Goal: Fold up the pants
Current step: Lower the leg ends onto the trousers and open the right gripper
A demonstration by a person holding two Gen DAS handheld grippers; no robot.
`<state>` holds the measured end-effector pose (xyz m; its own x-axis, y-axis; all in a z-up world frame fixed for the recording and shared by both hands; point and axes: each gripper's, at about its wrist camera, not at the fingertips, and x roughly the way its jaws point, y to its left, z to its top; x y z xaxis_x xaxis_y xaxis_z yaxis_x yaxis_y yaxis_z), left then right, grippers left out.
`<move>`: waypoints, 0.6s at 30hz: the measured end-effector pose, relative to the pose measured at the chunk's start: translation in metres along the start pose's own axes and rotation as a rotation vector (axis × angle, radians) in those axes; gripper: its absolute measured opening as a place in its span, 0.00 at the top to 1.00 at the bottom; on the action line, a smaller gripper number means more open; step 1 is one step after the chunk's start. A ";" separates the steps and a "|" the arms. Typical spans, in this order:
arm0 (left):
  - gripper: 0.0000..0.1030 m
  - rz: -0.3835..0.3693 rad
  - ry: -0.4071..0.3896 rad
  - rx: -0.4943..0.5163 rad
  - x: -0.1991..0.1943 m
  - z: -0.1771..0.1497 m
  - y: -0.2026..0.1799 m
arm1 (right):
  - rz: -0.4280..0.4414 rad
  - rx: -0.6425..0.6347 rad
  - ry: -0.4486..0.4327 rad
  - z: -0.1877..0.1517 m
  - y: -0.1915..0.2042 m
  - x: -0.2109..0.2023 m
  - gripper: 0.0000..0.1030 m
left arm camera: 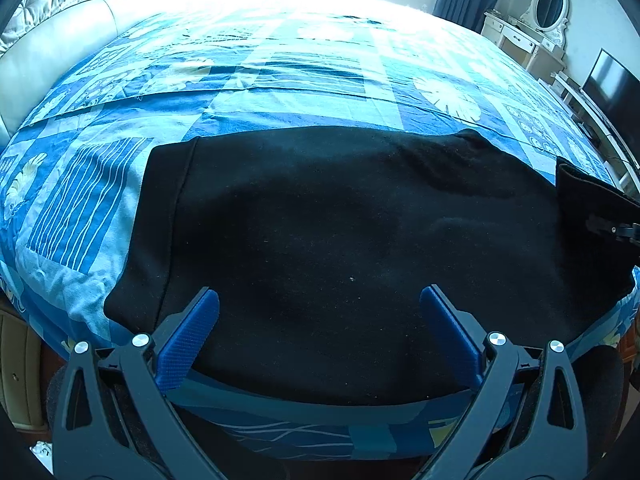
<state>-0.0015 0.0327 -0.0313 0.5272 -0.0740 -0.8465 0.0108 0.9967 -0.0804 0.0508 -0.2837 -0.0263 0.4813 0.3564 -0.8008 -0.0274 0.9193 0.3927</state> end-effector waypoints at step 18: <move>0.02 0.004 0.005 -0.011 0.000 -0.001 0.001 | -0.098 -0.080 0.020 -0.019 0.030 0.024 0.76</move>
<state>-0.0023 0.0337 -0.0323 0.5233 -0.0702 -0.8493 -0.0005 0.9966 -0.0827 0.0450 -0.2445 -0.0423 0.4679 0.2666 -0.8426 -0.0510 0.9600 0.2754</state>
